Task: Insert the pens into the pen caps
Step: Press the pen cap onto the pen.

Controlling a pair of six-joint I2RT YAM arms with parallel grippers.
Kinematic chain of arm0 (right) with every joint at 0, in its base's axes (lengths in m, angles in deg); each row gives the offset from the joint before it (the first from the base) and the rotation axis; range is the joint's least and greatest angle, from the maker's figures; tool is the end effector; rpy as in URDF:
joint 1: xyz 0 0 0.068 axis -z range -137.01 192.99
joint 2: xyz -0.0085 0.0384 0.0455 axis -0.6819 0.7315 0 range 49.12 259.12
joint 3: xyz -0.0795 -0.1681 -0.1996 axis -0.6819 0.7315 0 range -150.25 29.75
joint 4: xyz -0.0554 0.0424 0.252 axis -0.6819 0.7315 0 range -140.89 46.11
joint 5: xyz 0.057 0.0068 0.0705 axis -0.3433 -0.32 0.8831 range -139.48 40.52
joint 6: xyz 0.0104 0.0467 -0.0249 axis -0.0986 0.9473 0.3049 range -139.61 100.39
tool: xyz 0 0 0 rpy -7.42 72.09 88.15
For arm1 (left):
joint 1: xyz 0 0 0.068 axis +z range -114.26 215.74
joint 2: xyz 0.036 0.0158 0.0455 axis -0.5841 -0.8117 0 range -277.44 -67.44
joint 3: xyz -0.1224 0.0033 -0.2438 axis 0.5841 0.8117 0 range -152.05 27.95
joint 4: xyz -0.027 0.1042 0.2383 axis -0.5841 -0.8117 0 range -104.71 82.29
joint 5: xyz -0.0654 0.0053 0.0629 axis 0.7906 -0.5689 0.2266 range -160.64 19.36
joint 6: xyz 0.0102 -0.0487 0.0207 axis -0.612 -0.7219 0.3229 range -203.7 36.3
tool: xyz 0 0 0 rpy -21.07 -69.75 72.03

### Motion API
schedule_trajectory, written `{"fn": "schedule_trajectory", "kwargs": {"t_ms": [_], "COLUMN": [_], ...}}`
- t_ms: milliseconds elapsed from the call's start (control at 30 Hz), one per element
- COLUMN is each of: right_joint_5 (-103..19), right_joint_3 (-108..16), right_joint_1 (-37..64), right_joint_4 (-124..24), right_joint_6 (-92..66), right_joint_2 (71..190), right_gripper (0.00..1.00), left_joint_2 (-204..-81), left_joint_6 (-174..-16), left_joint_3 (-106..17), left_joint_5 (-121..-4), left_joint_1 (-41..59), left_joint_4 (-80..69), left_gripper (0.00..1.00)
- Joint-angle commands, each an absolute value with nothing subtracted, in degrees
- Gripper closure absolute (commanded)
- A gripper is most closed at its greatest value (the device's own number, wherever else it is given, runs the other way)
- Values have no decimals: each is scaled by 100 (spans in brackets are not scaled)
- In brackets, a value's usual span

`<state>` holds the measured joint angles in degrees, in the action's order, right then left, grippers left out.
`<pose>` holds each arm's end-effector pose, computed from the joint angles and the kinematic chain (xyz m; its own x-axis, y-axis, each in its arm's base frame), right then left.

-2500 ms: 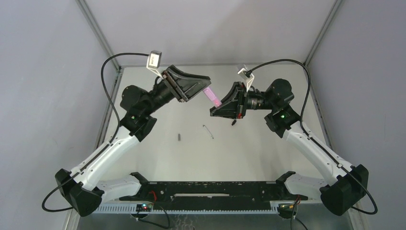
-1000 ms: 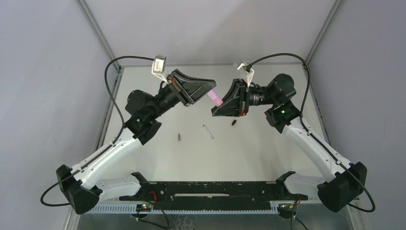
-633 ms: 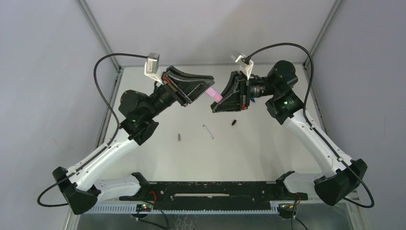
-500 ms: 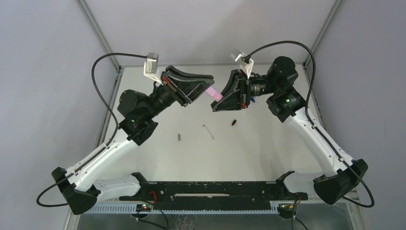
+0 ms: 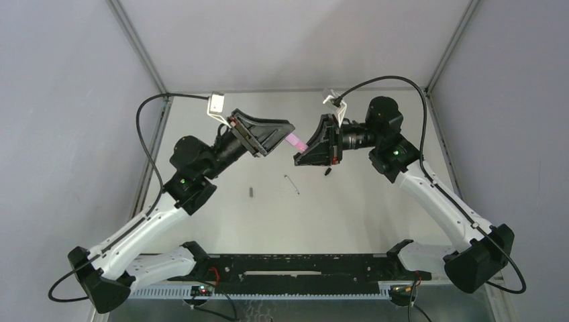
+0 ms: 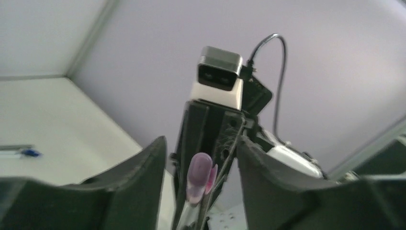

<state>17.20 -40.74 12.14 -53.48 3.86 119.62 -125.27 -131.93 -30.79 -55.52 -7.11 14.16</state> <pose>0.2106 0.1639 0.4263 -0.3589 -0.0307 -0.9329 -0.9241 -0.1289 0.3598 0.1574 -0.1587 0.4428 -0.4321 -0.5812 -0.6896 0.7664 0.1663 -0.6204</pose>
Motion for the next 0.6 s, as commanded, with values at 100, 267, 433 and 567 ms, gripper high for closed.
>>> {"fn": "schedule_trajectory", "kwargs": {"t_ms": [100, 267, 433, 567], "right_joint_5": [1678, 1687, 1597, 1508], "right_joint_3": [-3301, -3030, -2820, -2661], "right_joint_1": [1247, 1421, 1590, 1656], "right_joint_4": [-5718, -5953, -6321, -6574], "right_joint_6": [-54, 140, 550, 851], "right_joint_2": [11319, 11183, 11079, 11022], "right_gripper": [100, 100, 100, 100], "left_joint_2": [-11277, -10701, -10616, -10905], "left_joint_6": [-12448, -12273, -12431, -12703], "left_joint_3": [-2716, -2055, -1356, -1241], "left_joint_5": [-7331, -7275, -6842, -6422], "left_joint_1": [-728, -724, -727, -730], "left_joint_4": [1083, 1429, 2038, 2412], "left_gripper": [21, 15, 13, 13]}}
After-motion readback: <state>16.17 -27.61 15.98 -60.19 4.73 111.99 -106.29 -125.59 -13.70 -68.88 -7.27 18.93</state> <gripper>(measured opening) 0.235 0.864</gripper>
